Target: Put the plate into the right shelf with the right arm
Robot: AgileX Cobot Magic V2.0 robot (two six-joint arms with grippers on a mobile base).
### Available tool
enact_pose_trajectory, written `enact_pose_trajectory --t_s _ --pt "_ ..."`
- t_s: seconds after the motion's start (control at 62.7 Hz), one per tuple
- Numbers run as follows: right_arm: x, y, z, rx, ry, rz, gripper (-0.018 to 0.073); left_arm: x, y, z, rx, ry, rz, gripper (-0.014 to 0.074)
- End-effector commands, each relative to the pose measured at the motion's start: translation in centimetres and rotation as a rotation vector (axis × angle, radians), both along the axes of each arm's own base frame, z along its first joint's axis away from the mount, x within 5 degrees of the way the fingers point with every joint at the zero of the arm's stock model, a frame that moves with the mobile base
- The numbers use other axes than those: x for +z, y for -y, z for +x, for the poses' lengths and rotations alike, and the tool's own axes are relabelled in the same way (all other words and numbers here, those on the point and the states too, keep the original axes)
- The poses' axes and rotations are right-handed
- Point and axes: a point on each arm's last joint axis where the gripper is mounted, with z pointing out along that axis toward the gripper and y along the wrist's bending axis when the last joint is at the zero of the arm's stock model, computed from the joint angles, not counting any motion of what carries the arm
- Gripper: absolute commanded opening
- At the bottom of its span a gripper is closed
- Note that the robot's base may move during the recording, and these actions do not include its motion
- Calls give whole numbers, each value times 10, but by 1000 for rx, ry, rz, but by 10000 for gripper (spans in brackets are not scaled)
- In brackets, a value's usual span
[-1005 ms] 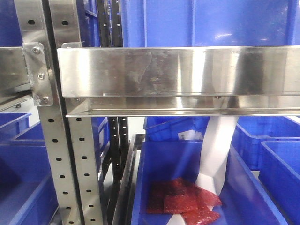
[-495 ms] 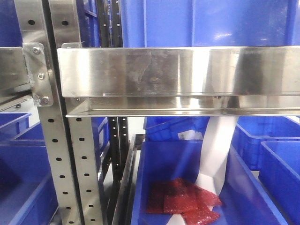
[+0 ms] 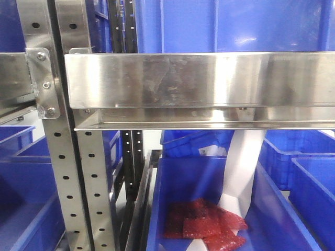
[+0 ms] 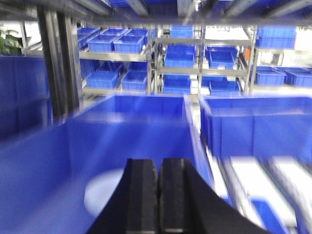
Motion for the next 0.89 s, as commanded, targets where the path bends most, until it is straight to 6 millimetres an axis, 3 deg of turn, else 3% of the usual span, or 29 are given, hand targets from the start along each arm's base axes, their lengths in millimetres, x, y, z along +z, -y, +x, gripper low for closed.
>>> enact_pose_trajectory --t_s 0.0,0.128,0.303,0.511,0.878 --pt "-9 3 -26 -5 92 4 66 5 -1 -1 9 89 -18 -128" --pt "-62 5 -64 -5 59 1 66 5 -1 -1 9 89 -18 -128" --pt "-112 8 -107 -6 78 3 66 5 -1 -1 9 89 -18 -128" --pt "-136 10 -135 -8 155 9 66 5 -1 -1 9 89 -18 -128" --pt "-145 10 -136 -8 157 9 66 5 -1 -1 9 89 -18 -128"
